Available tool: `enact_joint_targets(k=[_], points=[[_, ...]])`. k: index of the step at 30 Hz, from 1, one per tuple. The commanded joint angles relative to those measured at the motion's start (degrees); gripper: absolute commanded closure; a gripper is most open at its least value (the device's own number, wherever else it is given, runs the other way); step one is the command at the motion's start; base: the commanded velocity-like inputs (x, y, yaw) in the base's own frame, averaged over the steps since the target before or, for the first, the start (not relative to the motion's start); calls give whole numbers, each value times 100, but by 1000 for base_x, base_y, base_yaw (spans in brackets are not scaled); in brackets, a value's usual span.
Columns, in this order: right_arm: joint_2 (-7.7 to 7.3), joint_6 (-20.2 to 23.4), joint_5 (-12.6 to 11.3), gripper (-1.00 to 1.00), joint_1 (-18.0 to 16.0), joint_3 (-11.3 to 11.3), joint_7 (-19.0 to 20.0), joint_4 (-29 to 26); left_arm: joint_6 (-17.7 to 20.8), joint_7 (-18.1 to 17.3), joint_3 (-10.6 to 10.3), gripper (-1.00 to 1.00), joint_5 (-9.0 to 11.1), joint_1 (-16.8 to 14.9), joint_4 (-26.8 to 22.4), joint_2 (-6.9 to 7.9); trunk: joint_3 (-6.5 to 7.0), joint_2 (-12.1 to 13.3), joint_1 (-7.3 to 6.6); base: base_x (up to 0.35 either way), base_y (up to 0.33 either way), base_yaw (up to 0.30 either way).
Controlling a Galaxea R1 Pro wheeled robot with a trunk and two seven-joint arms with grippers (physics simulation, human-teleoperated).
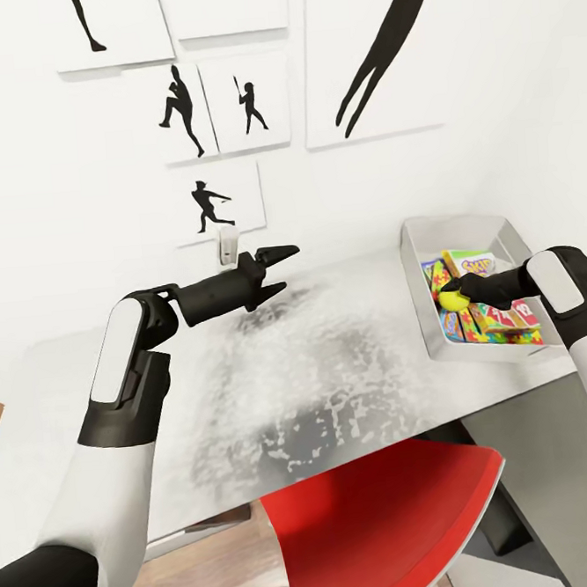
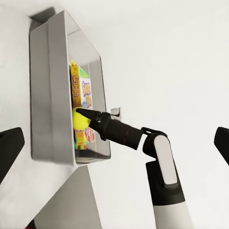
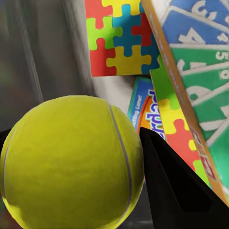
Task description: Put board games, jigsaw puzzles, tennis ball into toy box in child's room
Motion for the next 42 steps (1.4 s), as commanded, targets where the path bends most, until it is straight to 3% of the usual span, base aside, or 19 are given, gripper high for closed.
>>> enact_joint_targets(k=[1,18,19,42], points=[[-10,1,-79,100,-6,24,-61,-6,9,60,3,-100,60,-5,-2,-9,-12,-10,3,0,0,0],[-5,2,-79,100,-1,34,-61,-10,9,60,2,-100,59,-12,2,-18,-24,-10,3,0,0,0],[-5,2,-79,-100,-2,35,-61,-10,9,60,2,-100,58,-19,4,-19,-24,-10,3,0,0,0],[-70,17,-83,-100,-7,-28,-56,-129,9,182,-7,-100,55,-57,42,-73,-25,-10,3,0,0,0]])
